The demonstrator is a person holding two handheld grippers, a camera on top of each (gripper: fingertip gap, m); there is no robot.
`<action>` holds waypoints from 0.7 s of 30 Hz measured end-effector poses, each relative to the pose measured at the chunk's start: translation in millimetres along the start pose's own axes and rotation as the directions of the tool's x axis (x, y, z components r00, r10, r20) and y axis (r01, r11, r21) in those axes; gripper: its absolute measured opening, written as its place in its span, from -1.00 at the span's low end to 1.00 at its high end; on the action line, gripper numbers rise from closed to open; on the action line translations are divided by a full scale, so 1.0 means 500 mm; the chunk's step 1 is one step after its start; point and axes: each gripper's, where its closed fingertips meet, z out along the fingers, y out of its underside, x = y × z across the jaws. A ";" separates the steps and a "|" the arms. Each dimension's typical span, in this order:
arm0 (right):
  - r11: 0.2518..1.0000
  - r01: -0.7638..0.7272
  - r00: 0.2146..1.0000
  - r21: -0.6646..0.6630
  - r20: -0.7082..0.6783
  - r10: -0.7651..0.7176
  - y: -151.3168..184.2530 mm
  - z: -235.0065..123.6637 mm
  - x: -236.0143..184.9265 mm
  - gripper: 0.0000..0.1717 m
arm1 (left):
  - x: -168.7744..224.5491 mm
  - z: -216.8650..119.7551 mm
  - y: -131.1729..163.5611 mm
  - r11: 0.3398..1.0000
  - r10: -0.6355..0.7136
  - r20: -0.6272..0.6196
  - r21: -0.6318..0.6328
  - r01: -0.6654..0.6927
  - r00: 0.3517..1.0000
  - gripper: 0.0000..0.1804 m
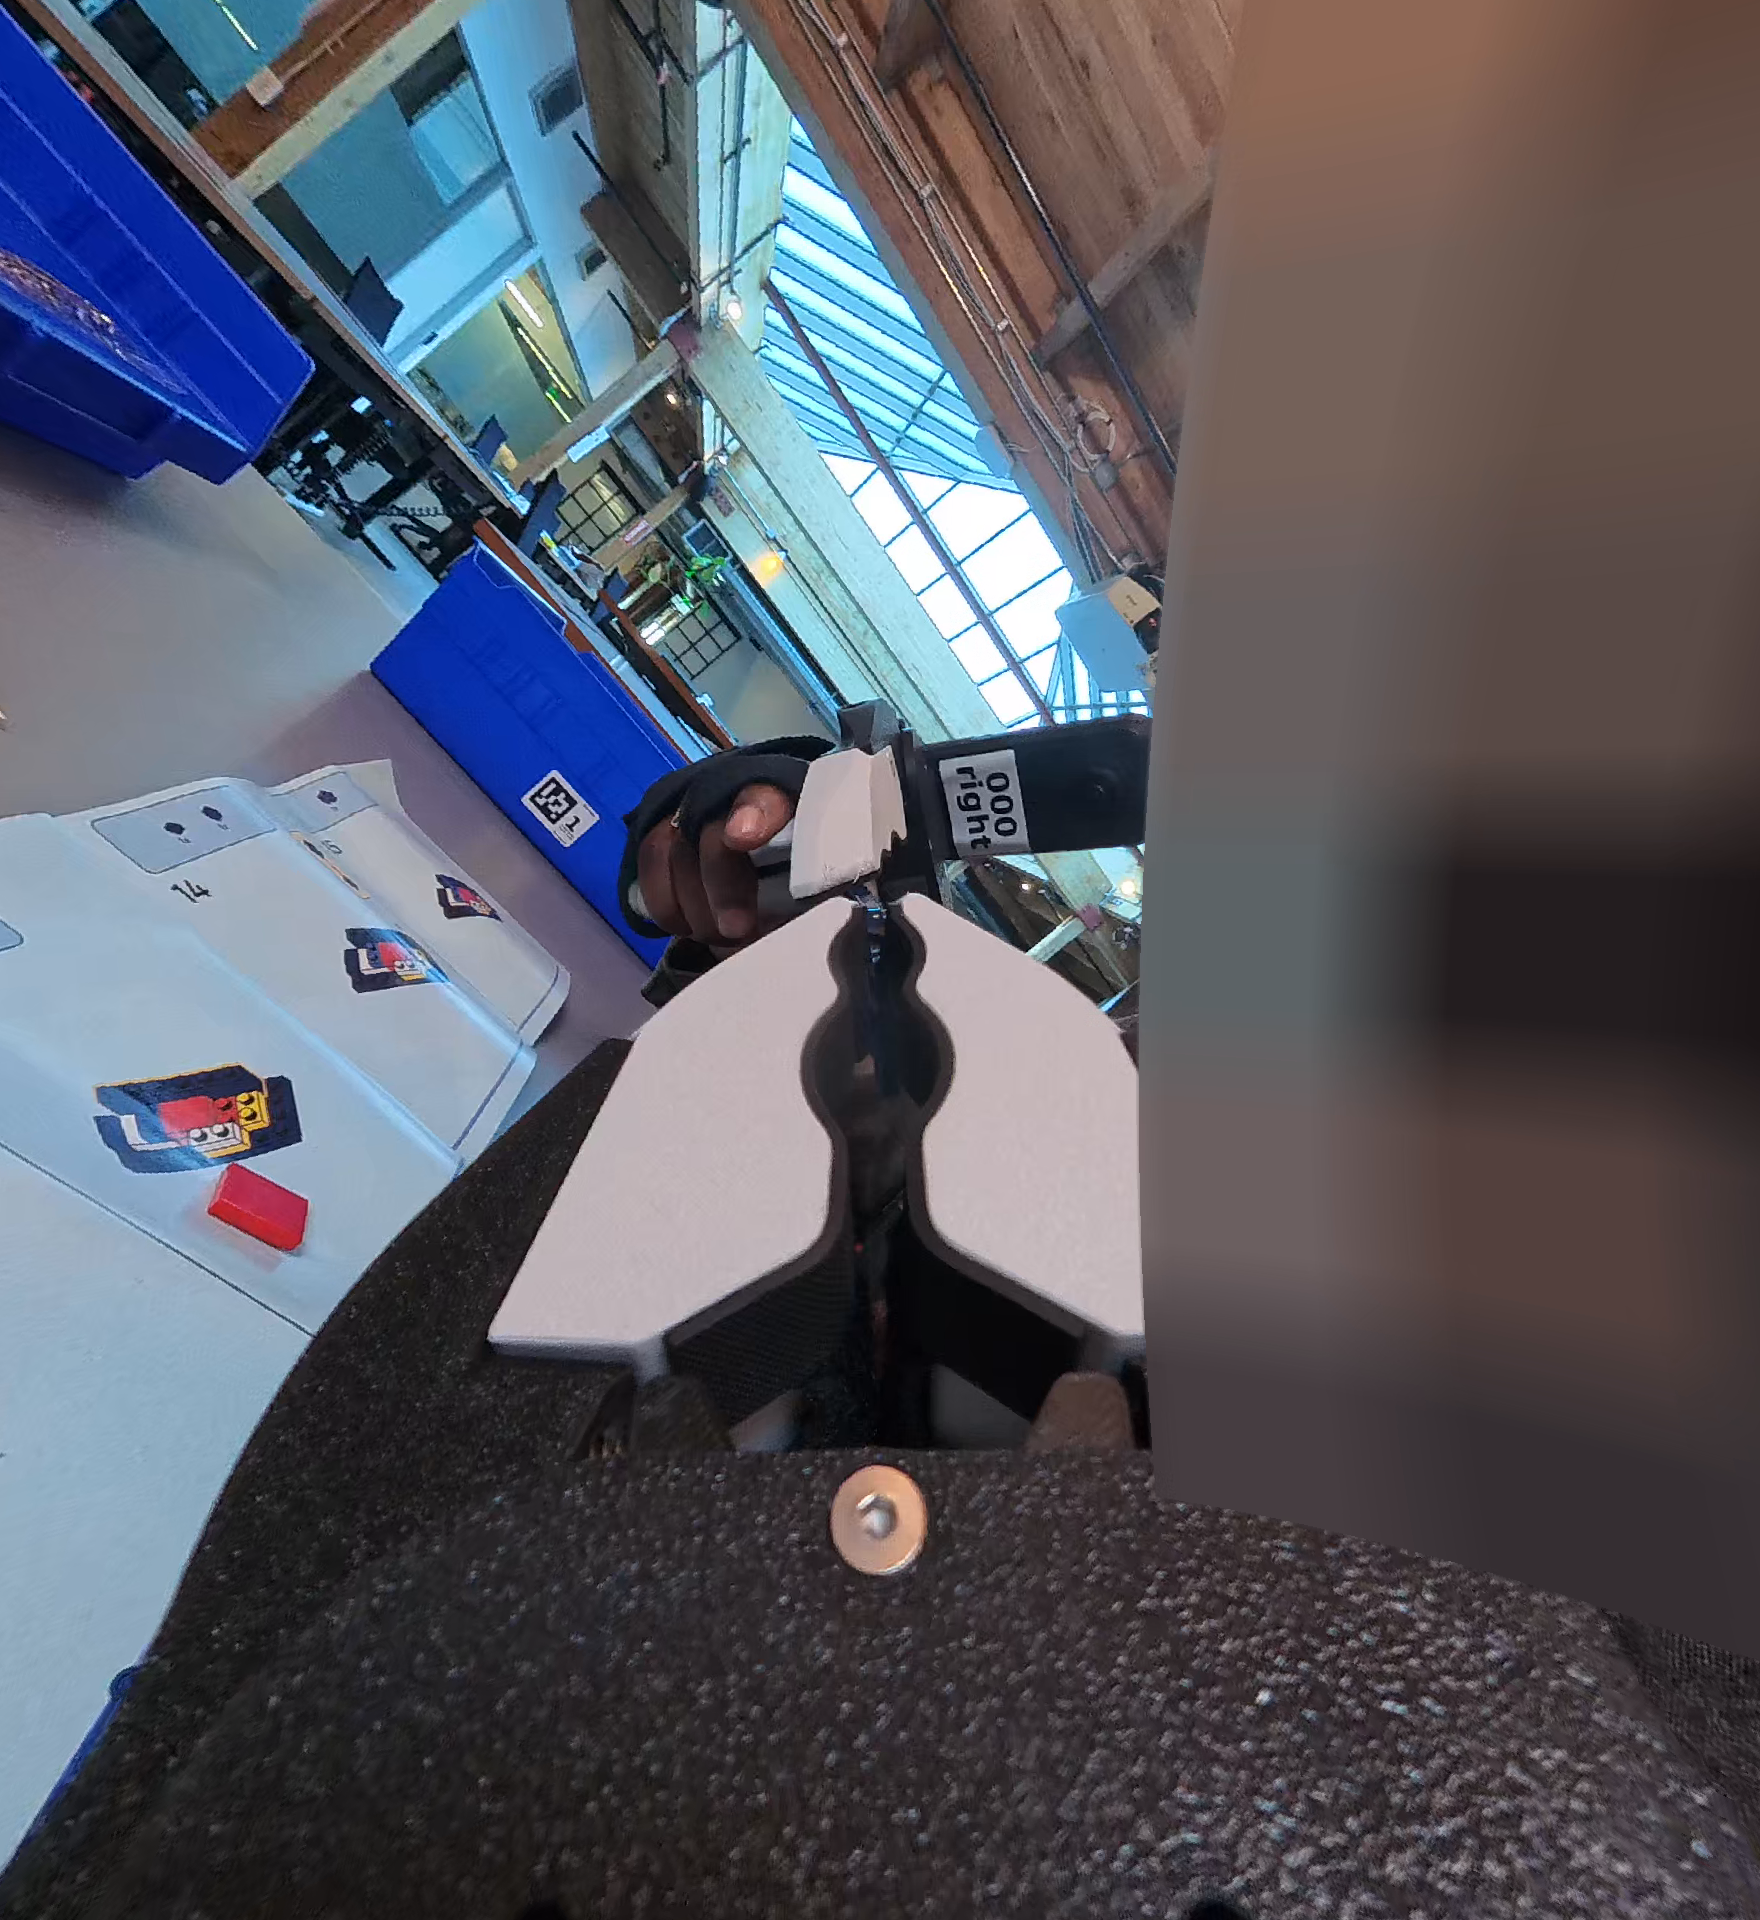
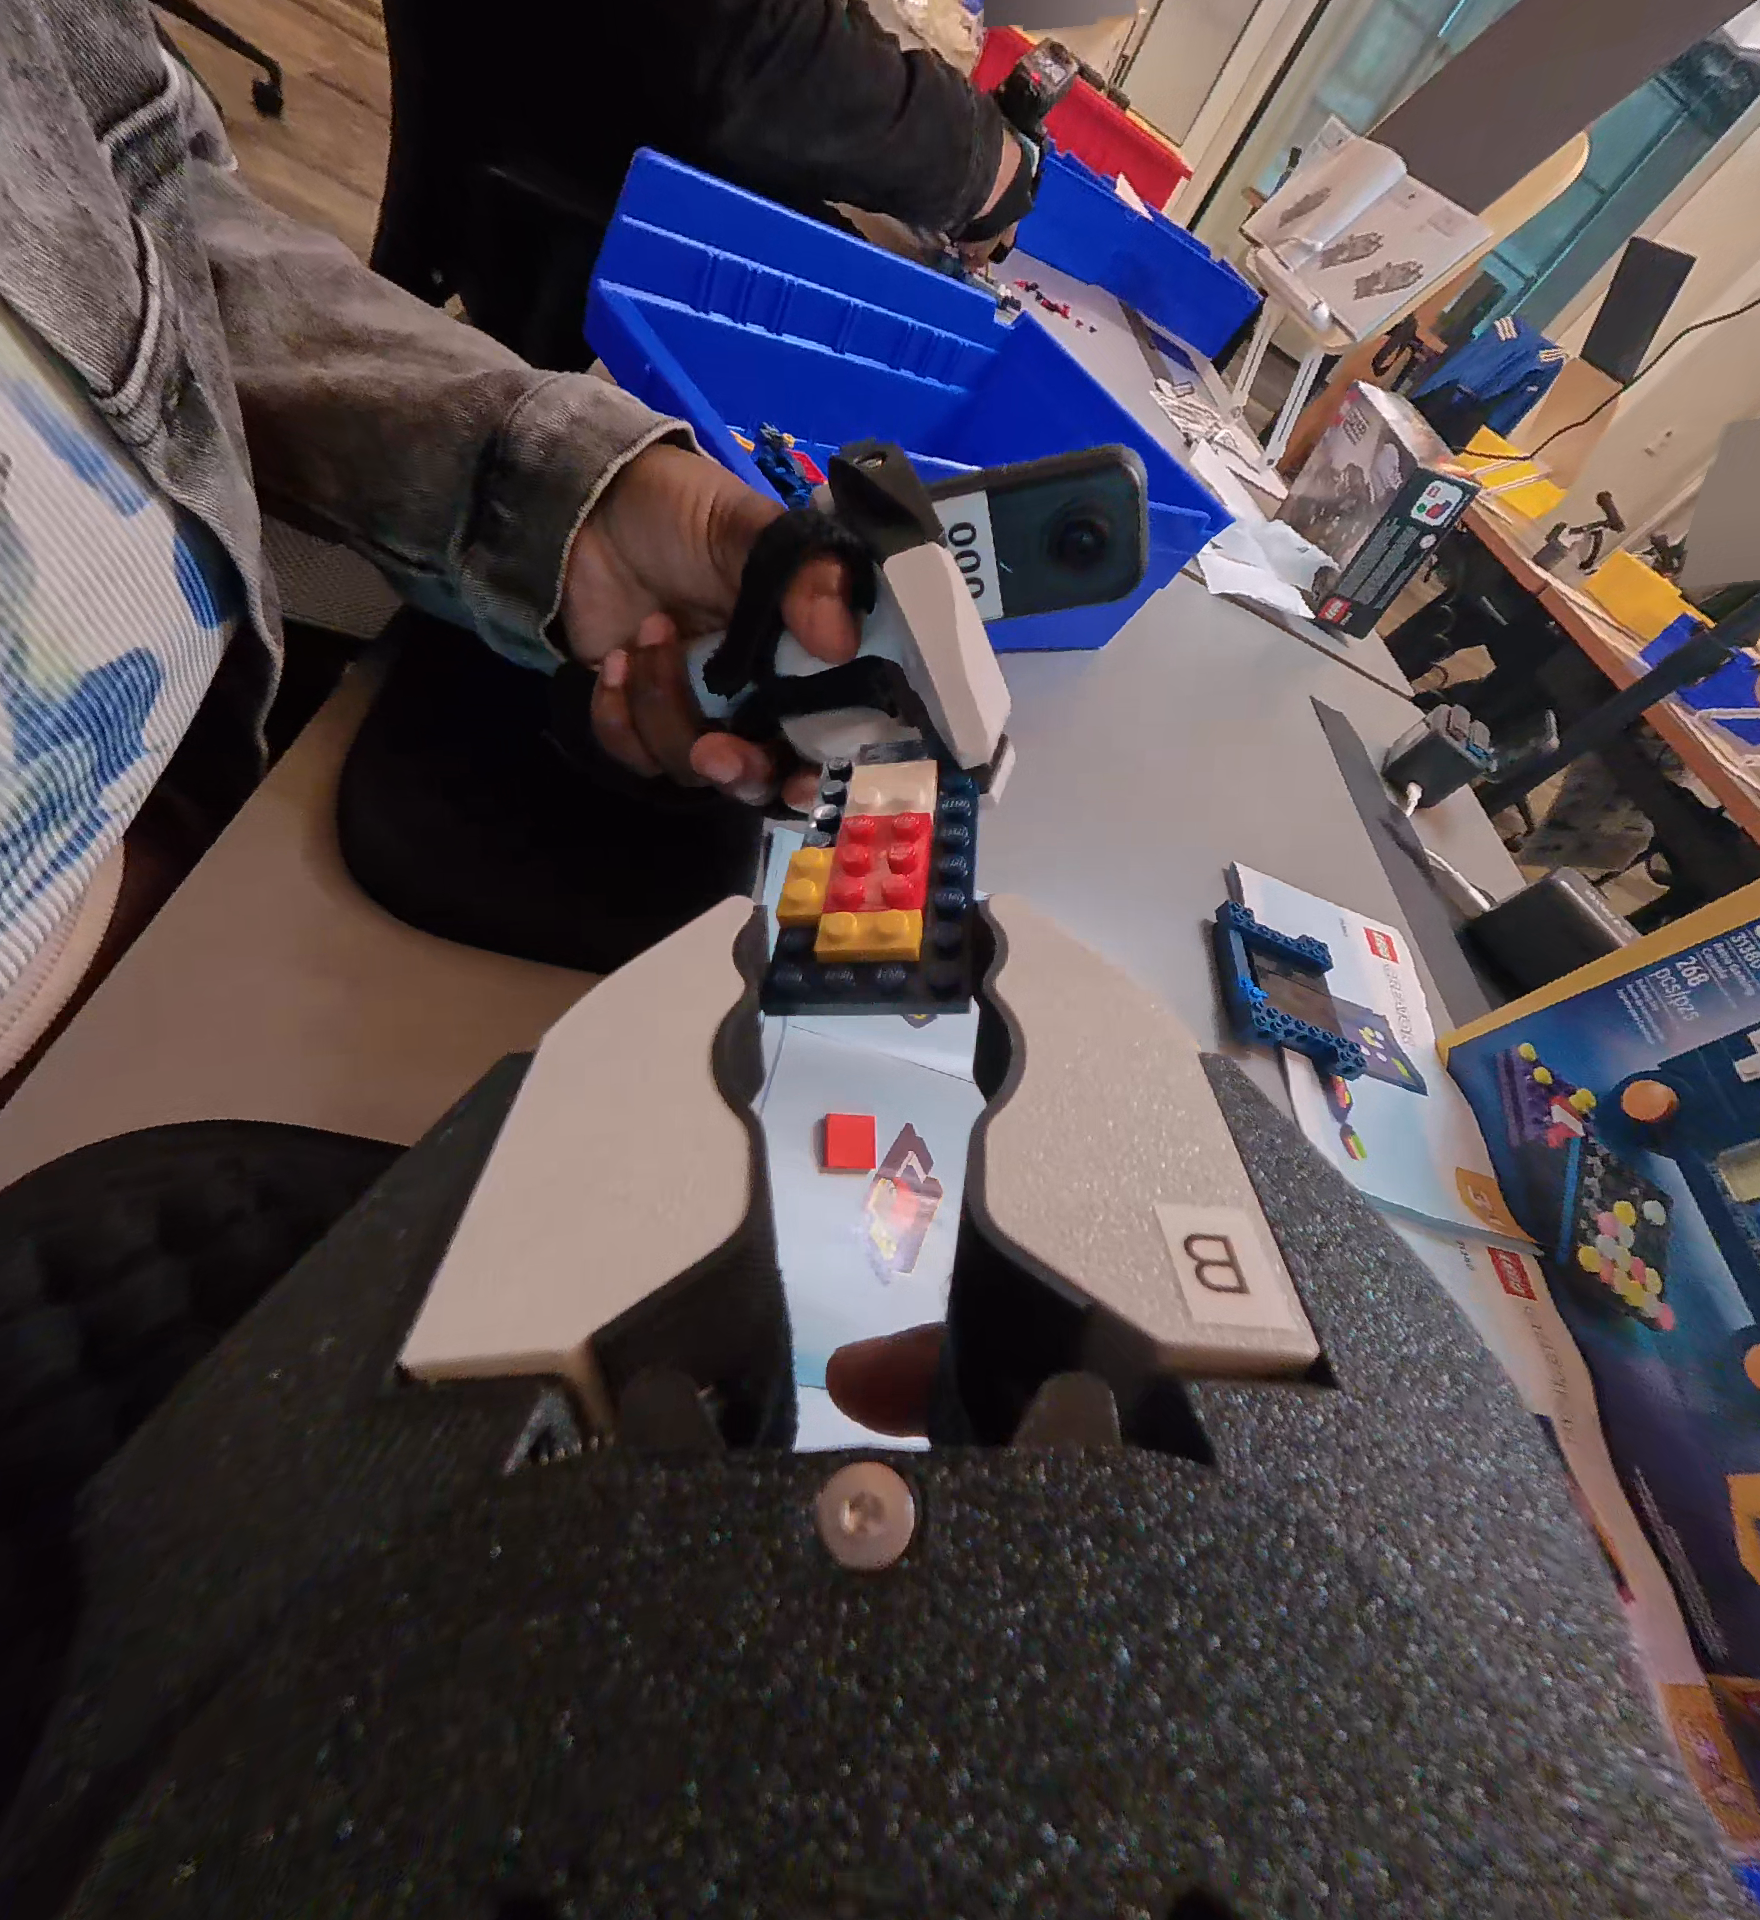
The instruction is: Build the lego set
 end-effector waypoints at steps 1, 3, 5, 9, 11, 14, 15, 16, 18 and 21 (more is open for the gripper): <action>1.000 -0.003 1.000 0.004 0.003 0.003 -0.001 0.000 0.000 -0.57 | 0.000 0.000 0.000 1.000 -0.004 -0.004 0.001 0.004 1.000 -0.97; 1.000 -0.001 1.000 0.010 0.003 0.001 -0.002 0.000 -0.001 -0.57 | 0.001 0.000 0.000 1.000 -0.015 -0.011 0.007 0.015 1.000 -0.97; 1.000 0.001 1.000 0.016 0.000 -0.001 -0.002 0.001 -0.001 -0.57 | 0.000 -0.001 0.000 1.000 -0.024 -0.015 0.015 0.025 1.000 -0.97; 0.999 0.014 0.999 0.033 -0.033 -0.013 -0.002 0.000 0.006 -0.57 | 0.005 -0.002 -0.008 0.999 -0.036 -0.027 0.039 0.037 0.999 -0.88; 0.998 0.014 0.999 0.059 -0.054 -0.011 -0.005 -0.003 0.010 -0.57 | 0.014 -0.006 -0.011 0.998 -0.033 -0.047 0.042 0.035 0.998 -0.64; 0.994 0.009 0.998 0.107 -0.062 -0.002 -0.011 -0.003 0.008 -0.57 | 0.022 0.000 0.014 1.000 0.013 -0.051 -0.018 -0.013 0.999 -0.65; 0.993 0.018 0.998 0.114 -0.065 -0.011 -0.012 -0.001 0.006 -0.57 | 0.027 0.005 0.024 0.999 0.031 -0.060 -0.038 -0.034 0.998 -0.71; 0.993 0.030 0.997 0.118 -0.067 -0.022 -0.012 0.001 0.004 -0.57 | 0.032 0.009 0.030 0.997 0.056 -0.073 -0.051 -0.060 0.996 -0.79; 0.991 0.039 0.997 0.128 -0.073 -0.030 -0.014 0.003 0.003 -0.57 | 0.033 0.012 0.038 0.991 0.110 -0.062 -0.072 -0.114 0.992 -0.86; 0.986 -0.071 0.997 0.151 0.029 0.067 -0.012 -0.001 -0.010 -0.53 | 0.024 0.007 0.047 0.955 0.267 -0.011 -0.127 -0.267 0.964 -0.92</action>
